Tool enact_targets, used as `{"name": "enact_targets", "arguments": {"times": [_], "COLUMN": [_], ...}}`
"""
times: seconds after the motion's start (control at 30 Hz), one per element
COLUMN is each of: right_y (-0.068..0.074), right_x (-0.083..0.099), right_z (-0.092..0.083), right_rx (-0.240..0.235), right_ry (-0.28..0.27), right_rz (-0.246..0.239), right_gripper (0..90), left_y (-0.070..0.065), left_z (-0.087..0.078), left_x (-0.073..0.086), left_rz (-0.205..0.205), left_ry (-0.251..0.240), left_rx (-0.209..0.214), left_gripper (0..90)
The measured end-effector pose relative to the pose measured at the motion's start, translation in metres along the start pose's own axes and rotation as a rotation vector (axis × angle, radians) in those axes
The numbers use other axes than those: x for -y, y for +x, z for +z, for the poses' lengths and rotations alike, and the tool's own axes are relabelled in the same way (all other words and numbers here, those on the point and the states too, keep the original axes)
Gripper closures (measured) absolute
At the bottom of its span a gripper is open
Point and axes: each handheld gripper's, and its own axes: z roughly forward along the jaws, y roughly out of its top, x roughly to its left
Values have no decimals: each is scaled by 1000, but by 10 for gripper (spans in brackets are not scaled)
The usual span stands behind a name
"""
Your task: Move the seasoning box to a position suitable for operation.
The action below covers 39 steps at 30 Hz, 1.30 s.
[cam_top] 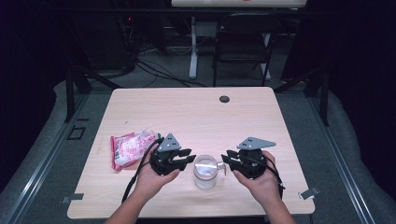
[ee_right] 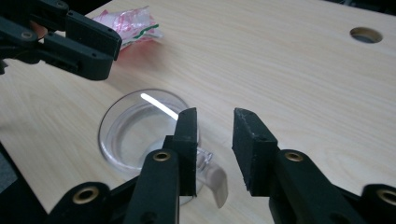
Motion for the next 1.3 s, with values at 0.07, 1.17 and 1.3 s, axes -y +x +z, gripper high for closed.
{"name": "enact_targets", "arguments": {"times": [0.07, 1.17, 1.3], "right_y": [3, -4, -4], "right_x": [3, 16, 17], "right_z": [2, 22, 22], "right_rx": [-2, -41, -42], "right_ry": [15, 61, 58], "right_rz": [4, 77, 75], "right_gripper": [743, 848, 849], "left_y": [0, 3, 2], "left_z": [0, 22, 25], "left_x": [3, 36, 38], "left_rz": [2, -10, 2], "left_ry": [4, 122, 133], "left_rx": [2, 60, 60], "left_gripper": [751, 900, 900]}}
